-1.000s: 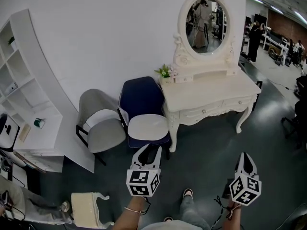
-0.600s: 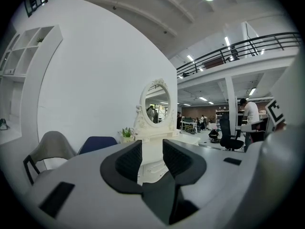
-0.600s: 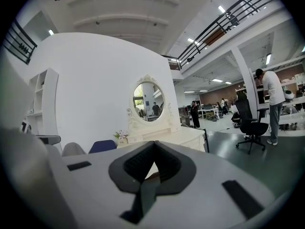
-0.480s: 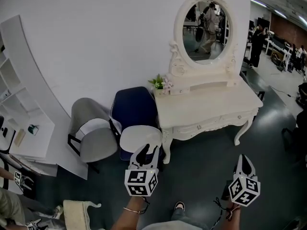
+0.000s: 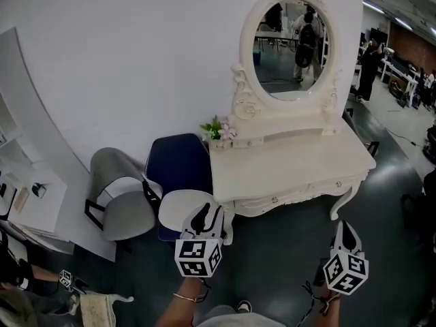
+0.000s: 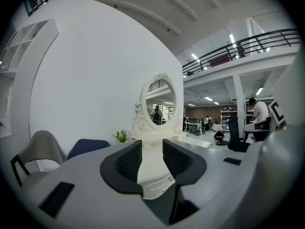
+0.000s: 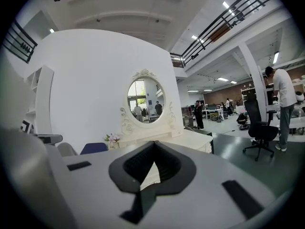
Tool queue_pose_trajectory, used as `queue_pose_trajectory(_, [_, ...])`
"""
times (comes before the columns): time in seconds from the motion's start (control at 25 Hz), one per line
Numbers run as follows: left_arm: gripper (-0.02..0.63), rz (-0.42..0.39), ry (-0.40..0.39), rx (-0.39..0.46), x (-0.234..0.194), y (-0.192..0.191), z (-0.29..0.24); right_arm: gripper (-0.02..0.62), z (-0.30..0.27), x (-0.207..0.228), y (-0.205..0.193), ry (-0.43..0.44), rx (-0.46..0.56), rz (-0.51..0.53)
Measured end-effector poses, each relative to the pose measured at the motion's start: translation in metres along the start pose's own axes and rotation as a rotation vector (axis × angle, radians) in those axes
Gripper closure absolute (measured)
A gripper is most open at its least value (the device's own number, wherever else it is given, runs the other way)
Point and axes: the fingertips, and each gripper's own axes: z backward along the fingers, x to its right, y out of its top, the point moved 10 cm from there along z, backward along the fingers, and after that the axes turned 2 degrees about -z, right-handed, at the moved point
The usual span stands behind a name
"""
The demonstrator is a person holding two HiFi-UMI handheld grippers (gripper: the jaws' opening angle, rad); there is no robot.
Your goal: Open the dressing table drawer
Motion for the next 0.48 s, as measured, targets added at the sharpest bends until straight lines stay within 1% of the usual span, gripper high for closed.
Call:
queue_pose_trajectory(0.32, [0.459,0.008,0.004,-0.039,-0.002,-0.005,-0.042,0.588,-0.045,0.007,-0.004,0.005,-0.047,-0.007])
queue_pose_trajectory(0.48, [0.459,0.007,-0.007,-0.054,-0.005,-0.007,-0.068,0.588,-0.068,0.011,-0.004,0.001,-0.058,-0.004])
